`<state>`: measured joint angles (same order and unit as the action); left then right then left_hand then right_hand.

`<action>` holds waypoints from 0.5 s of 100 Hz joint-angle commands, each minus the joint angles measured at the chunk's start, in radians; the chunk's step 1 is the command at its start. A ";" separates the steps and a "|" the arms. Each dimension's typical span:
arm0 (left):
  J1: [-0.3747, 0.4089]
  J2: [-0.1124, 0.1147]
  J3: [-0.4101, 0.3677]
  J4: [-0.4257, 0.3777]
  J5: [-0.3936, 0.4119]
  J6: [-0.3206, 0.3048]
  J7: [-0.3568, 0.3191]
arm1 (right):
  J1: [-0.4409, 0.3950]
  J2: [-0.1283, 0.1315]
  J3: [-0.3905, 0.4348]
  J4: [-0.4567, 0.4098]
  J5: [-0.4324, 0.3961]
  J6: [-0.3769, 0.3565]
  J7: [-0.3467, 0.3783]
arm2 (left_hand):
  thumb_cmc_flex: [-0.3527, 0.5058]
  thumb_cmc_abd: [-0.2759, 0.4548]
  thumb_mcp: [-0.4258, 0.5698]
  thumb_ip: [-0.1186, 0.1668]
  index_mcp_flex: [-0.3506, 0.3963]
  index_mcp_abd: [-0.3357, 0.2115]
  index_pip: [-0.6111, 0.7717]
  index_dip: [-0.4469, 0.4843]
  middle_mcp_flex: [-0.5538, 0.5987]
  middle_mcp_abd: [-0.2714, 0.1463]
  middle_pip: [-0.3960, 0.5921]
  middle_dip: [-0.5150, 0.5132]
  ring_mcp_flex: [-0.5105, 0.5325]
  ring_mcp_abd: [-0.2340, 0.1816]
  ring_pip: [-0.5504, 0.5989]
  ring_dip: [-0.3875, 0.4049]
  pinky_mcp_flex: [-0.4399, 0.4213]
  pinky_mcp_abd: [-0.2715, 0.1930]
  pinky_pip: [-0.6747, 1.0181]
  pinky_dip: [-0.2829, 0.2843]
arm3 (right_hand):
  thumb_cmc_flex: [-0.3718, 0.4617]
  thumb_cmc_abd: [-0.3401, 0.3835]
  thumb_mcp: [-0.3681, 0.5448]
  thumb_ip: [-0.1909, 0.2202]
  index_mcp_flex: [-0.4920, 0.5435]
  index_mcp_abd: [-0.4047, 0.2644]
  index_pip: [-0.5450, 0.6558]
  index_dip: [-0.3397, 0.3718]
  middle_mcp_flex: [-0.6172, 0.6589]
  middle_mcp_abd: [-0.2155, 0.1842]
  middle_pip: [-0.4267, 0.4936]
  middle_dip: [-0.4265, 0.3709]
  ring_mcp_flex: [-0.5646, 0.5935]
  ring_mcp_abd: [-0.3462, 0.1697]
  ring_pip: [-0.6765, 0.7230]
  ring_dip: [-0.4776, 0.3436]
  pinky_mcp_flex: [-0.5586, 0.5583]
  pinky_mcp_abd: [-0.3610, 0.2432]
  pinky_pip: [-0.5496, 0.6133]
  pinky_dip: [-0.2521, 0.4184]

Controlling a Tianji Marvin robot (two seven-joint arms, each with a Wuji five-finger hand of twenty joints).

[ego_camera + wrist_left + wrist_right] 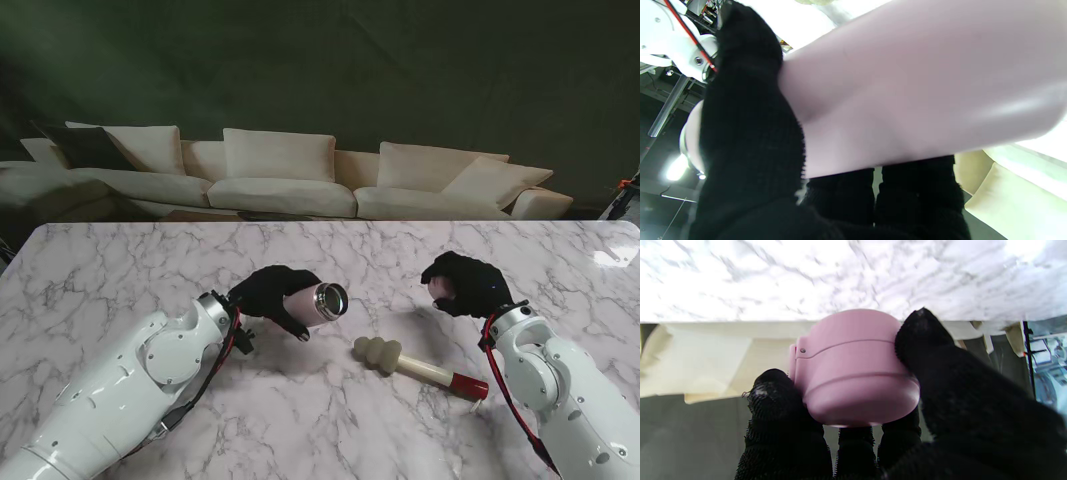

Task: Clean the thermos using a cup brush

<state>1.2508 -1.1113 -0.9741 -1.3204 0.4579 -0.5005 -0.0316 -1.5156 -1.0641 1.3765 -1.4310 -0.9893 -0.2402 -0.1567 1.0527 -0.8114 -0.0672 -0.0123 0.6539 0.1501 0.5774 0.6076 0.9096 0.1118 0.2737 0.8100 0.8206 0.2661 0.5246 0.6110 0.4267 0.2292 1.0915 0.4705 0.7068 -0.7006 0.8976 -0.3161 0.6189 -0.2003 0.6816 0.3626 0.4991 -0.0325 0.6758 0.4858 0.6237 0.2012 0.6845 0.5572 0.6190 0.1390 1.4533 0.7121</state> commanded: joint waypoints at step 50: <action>0.000 0.001 -0.001 -0.004 -0.012 0.005 -0.023 | 0.160 0.011 -0.214 0.247 0.051 0.174 0.068 | 0.238 0.502 0.463 0.005 0.079 -0.127 0.113 0.036 0.016 -0.066 0.062 0.002 0.071 -0.071 0.160 0.052 0.028 -0.134 0.082 0.030 | 0.138 0.347 0.101 0.127 0.035 -0.032 0.123 -0.008 0.015 0.022 0.023 -0.017 0.040 -0.194 0.133 0.056 -0.154 -0.038 -0.045 0.005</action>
<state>1.2516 -1.1112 -0.9754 -1.3192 0.4505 -0.4984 -0.0391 -1.3605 -1.0482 1.1704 -1.1986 -0.9293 -0.0738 -0.0991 1.0529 -0.8112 -0.0672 -0.0123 0.6538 0.1510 0.5772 0.6076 0.9096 0.1118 0.2737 0.8100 0.8206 0.2649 0.5258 0.6118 0.4268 0.2286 1.0935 0.4705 0.7068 -0.6612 0.8665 -0.3052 0.6072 -0.2000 0.6816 0.3626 0.4973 -0.0323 0.6684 0.4725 0.6196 0.2012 0.6851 0.5572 0.5430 0.1384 1.4269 0.7036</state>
